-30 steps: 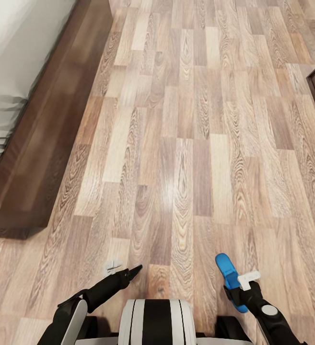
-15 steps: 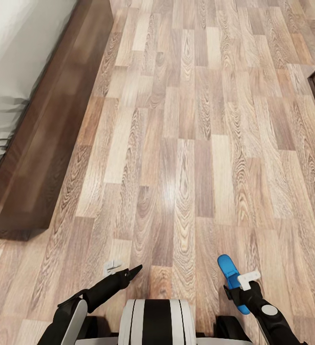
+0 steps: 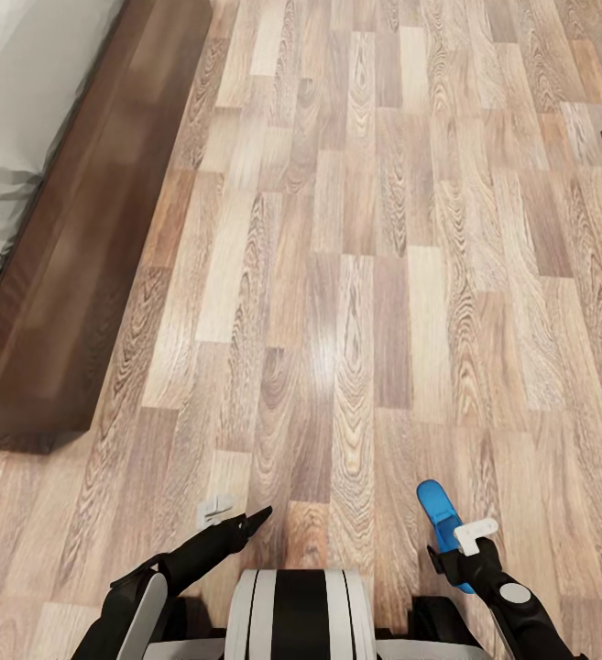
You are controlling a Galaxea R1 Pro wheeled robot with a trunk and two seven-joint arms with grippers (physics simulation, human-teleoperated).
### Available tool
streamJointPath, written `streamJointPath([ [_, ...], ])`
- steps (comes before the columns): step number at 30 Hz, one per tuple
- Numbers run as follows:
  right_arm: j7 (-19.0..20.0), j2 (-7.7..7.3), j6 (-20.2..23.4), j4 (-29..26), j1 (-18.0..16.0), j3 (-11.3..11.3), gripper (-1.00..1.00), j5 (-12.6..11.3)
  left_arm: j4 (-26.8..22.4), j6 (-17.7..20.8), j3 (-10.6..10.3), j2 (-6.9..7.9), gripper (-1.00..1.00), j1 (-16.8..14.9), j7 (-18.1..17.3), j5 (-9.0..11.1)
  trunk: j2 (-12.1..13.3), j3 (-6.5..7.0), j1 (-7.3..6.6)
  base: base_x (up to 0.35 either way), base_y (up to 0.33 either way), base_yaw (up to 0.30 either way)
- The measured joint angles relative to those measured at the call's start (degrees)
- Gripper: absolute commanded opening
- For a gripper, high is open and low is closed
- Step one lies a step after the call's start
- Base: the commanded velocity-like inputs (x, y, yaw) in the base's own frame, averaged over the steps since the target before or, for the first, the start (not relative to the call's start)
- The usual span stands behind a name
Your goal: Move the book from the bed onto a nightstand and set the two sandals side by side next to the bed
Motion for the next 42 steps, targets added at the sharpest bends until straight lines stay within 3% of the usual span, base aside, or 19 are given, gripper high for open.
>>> streamJointPath([
  [8, 0.0, 0.0, 0.0, 0.0, 0.0, 0.0, 1.0, 0.0, 0.0, 0.0, 0.0, 0.0, 1.0, 0.0, 0.0, 0.0, 0.0, 0.0, 0.0, 0.0, 0.0, 0.0],
  [9, 0.0, 0.0, 0.0, 0.0, 0.0, 0.0, -1.0, 0.0, 0.0, 0.0, 0.0, 0.0, 1.0, 0.0, 0.0, 0.0, 0.0, 0.0, 0.0, 0.0, 0.0, 0.0],
  [25, 0.0, -0.08, 0.0, 0.0, 0.0, 0.0, -1.0, 0.1, 0.0, 0.1, 0.1, 0.0, 1.0, 0.0, -0.1, 0.0, 0.0, 0.0, 0.0, 0.0, 0.0, 0.0],
  [34, 0.0, -0.13, 0.0, 0.0, 0.0, 0.0, -1.0, 0.0, 0.0, 0.2, 0.1, 0.0, 1.0, 0.0, -0.1, 0.1, 0.1, 1.99, -0.23, 0.0, 0.0, 0.0],
  [35, 0.9, -0.19, 11.4, -6.6, 0.0, -2.6, -1.0, -1.6, -0.1, 0.2, 0.1, 0.0, 1.0, 0.0, -0.2, 0.1, 0.1, 2.21, -0.26, 0.0, 0.0, 0.0],
  [36, 1.0, -0.22, 13.4, -15.0, 0.0, -10.2, -1.0, -1.5, -0.1, 0.2, 0.1, 0.0, 1.0, 0.0, -0.2, 0.1, 0.1, 2.43, -0.28, 0.0, 0.0, 0.0],
  [37, 1.2, -0.2, 14.7, -21.2, 0.0, -12.1, -1.0, -2.1, -0.1, 0.2, 0.1, 0.0, 1.0, 0.0, -0.2, 0.1, 0.2, 2.66, -0.32, 0.0, 0.0, 0.0],
  [39, 1.9, -0.17, 18.3, -21.7, 0.0, -13.8, -1.0, -4.8, -0.1, 0.2, 0.2, 0.0, 1.0, 0.0, -0.2, 0.1, 0.2, 3.1, -0.36, 0.0, 0.0, 0.0],
  [42, 2.5, -0.16, 20.2, -23.8, 0.0, -14.7, -1.0, -7.8, -0.1, 0.2, 0.1, 0.01, 1.0, 0.0, -0.3, 0.1, 0.2, 3.76, -0.44, 0.0, 0.0, 0.0],
])
